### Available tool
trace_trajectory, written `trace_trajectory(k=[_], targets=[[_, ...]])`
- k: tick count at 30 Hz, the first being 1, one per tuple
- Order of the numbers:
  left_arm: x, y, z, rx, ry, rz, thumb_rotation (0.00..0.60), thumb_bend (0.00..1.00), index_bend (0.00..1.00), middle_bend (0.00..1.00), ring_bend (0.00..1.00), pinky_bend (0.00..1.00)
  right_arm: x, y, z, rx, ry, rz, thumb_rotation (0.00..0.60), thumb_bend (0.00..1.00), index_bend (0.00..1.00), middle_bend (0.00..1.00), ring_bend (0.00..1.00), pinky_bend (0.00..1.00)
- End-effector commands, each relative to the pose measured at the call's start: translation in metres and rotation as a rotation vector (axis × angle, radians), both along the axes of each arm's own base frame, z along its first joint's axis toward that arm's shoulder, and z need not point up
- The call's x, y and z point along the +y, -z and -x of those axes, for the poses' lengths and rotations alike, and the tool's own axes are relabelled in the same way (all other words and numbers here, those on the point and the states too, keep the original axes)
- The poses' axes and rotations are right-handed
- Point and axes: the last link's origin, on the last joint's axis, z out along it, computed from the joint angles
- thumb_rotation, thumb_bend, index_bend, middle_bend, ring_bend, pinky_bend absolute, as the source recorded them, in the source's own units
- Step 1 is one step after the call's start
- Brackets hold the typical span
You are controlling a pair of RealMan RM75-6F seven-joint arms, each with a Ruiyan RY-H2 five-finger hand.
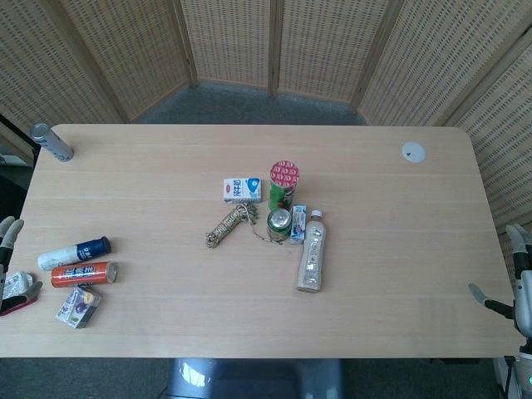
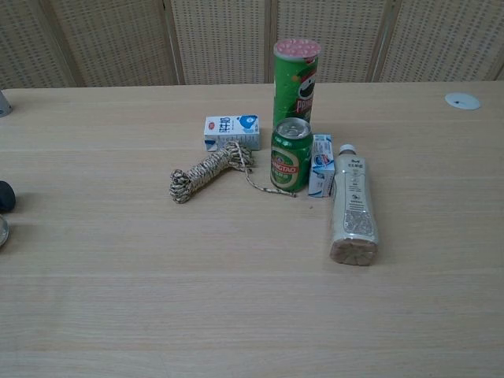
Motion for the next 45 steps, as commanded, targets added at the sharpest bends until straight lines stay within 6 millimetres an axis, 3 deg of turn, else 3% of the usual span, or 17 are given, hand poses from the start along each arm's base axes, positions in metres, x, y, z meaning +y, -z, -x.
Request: trace_trajectory(k=[1, 8, 11, 17, 23, 27, 36, 45], targets=[[0.000, 0.000, 0.000, 0.002, -0.002, 0.001, 0.600, 0.00, 0.00, 0.00, 0.00, 0.00, 0.000, 0.001, 0.000, -0.004, 0.000, -0.008, 0.571, 0.00, 0.00, 0.00, 0.00, 0.00], [-0.002, 0.006, 0.001, 0.001, -0.021, 0.028, 0.600, 0.00, 0.00, 0.00, 0.00, 0.00, 0.002, 0.002, -0.002, -0.018, 0.000, -0.021, 0.571, 0.00, 0.00, 0.00, 0.00, 0.00], [0.007, 0.015, -0.004, 0.030, -0.009, 0.074, 0.600, 0.00, 0.00, 0.00, 0.00, 0.00, 0.002, 0.002, -0.002, -0.024, 0.001, -0.024, 0.572, 0.00, 0.00, 0.00, 0.00, 0.00], [0.055, 0.043, -0.038, 0.252, 0.111, 0.236, 0.600, 0.00, 0.00, 0.00, 0.00, 0.00, 0.001, 0.001, -0.001, -0.039, 0.007, -0.027, 0.568, 0.00, 0.00, 0.00, 0.00, 0.00], [0.095, 0.084, -0.066, 0.426, 0.170, 0.391, 0.600, 0.00, 0.00, 0.00, 0.00, 0.00, 0.001, -0.002, 0.000, -0.045, 0.007, -0.022, 0.571, 0.00, 0.00, 0.00, 0.00, 0.00], [0.122, 0.119, -0.093, 0.598, 0.365, 0.478, 0.600, 0.00, 0.00, 0.00, 0.00, 0.00, 0.000, -0.004, 0.002, -0.051, 0.014, -0.018, 0.573, 0.00, 0.00, 0.00, 0.00, 0.00], [0.170, 0.175, -0.104, 0.746, 0.648, 0.558, 0.600, 0.00, 0.00, 0.00, 0.00, 0.00, -0.006, -0.007, 0.014, -0.062, 0.054, -0.009, 0.573, 0.00, 0.00, 0.00, 0.00, 0.00], [0.209, 0.221, -0.113, 0.831, 0.742, 0.578, 0.600, 0.00, 0.00, 0.00, 0.00, 0.00, -0.011, -0.007, 0.021, -0.064, 0.087, -0.006, 0.572, 0.00, 0.00, 0.00, 0.00, 0.00]])
